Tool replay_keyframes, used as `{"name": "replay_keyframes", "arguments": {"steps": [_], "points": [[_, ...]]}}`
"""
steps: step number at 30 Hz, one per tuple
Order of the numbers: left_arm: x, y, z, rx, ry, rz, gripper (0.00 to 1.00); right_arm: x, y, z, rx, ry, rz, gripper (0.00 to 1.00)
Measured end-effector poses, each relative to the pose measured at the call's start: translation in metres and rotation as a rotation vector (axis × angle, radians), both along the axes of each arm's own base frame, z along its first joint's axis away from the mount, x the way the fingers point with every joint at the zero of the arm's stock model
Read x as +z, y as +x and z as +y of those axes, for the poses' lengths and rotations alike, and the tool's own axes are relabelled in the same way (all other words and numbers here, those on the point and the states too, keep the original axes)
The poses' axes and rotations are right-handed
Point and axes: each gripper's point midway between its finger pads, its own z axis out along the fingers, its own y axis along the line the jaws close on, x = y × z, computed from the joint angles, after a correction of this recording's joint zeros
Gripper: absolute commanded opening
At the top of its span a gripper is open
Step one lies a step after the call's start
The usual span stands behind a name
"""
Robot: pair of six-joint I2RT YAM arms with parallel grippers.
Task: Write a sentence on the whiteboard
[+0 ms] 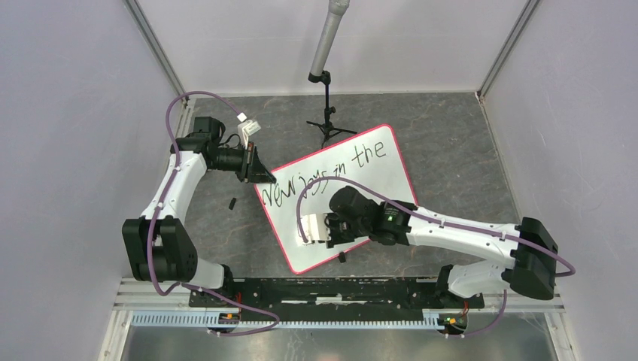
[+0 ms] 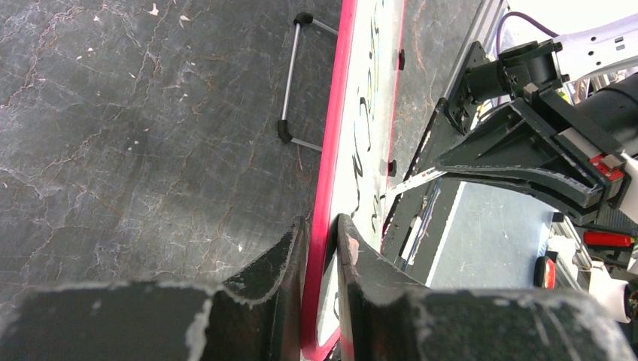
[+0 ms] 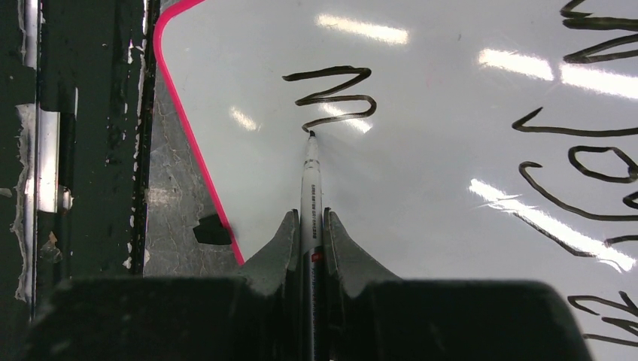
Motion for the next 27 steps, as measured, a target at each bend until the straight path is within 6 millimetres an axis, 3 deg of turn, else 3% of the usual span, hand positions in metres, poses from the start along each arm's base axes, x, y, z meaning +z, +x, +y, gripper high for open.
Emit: {"name": "replay_keyframes", "arguments": {"steps": [7, 15, 27], "points": [[0.0, 0.0, 0.0, 0.0, 0.0, 0.001, 0.02, 0.016, 0.014, -0.009, -0.078, 0.042, -0.018, 0.0], [0.0, 0.0, 0.0, 0.001, 0.0, 0.001, 0.02, 0.015, 0.027, -0.015, -0.149, 0.028, -0.044, 0.0], [0.0, 0.0, 0.0, 0.001, 0.001, 0.002, 0.02, 0.021, 0.03, -0.002, -0.143, 0.046, -0.036, 0.0]]}}
